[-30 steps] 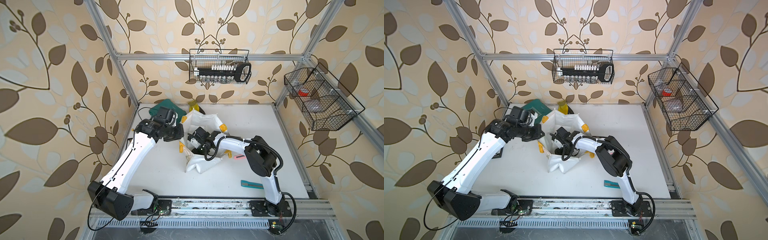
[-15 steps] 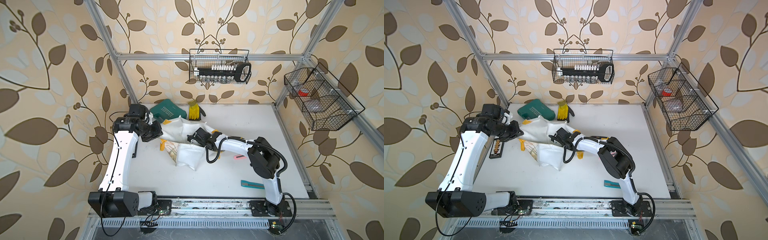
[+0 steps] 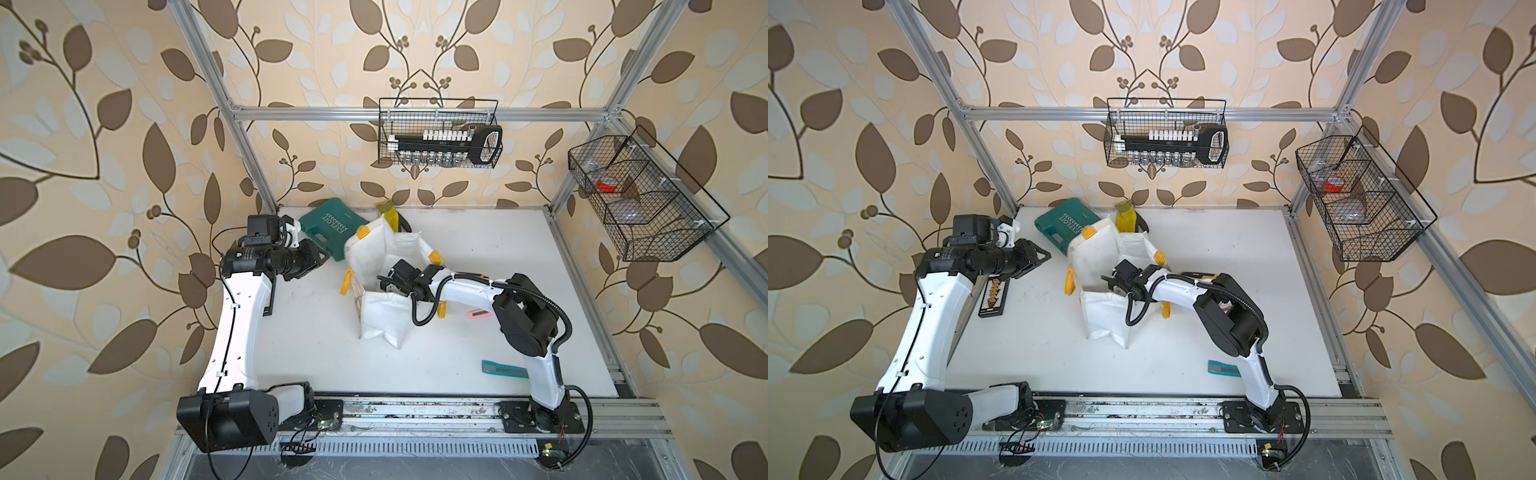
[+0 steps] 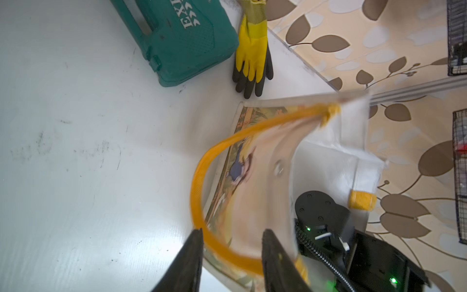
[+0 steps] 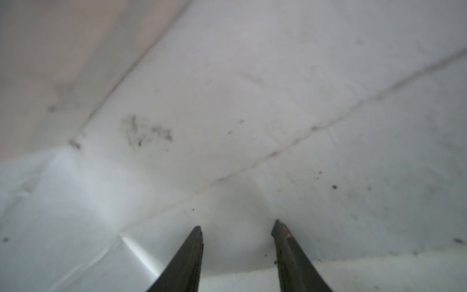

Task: Place the art knife into the pouch
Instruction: Open the pouch at the center of the board.

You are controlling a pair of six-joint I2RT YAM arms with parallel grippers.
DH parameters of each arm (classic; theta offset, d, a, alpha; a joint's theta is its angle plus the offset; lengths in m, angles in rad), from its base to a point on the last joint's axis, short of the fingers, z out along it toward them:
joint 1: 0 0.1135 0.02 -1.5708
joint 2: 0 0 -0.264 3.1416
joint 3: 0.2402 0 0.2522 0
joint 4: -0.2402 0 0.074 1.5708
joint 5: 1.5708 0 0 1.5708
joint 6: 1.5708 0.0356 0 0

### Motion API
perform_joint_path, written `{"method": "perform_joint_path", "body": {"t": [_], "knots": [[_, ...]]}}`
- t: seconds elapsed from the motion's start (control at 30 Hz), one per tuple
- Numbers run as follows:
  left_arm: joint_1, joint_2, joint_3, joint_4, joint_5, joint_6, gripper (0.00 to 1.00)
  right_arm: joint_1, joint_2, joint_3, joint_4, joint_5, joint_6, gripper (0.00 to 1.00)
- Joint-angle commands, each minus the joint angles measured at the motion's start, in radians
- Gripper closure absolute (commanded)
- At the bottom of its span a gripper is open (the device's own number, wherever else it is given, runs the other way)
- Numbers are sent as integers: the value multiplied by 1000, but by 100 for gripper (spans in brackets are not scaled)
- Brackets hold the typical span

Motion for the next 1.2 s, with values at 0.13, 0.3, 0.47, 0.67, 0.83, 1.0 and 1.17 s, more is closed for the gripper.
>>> {"method": "perform_joint_path", "body": {"t": [0.13, 0.3, 0.47, 0.67, 0.83, 1.0, 1.17], "knots": [[-144, -25, -117, 167, 20, -81, 40, 26, 88, 43, -218, 60, 14, 51], [-149, -53, -134, 201, 35, -117, 32, 26, 71, 77, -245, 69, 9, 51], [-175, -76, -57, 143, 7, -120, 26, 32, 110, 119, -284, 81, -5, 50], [-220, -50, 6, 97, -27, -119, 24, 59, 140, 117, -284, 65, -7, 50], [-313, -5, -19, 113, -107, -121, 25, 82, 144, 121, -280, 58, 0, 50], [-405, 59, -13, 105, -211, -110, 25, 89, 142, 117, -275, 58, 8, 50], [-437, 109, 4, 74, -310, -84, 29, 101, 131, 104, -274, 64, 6, 49]]}}
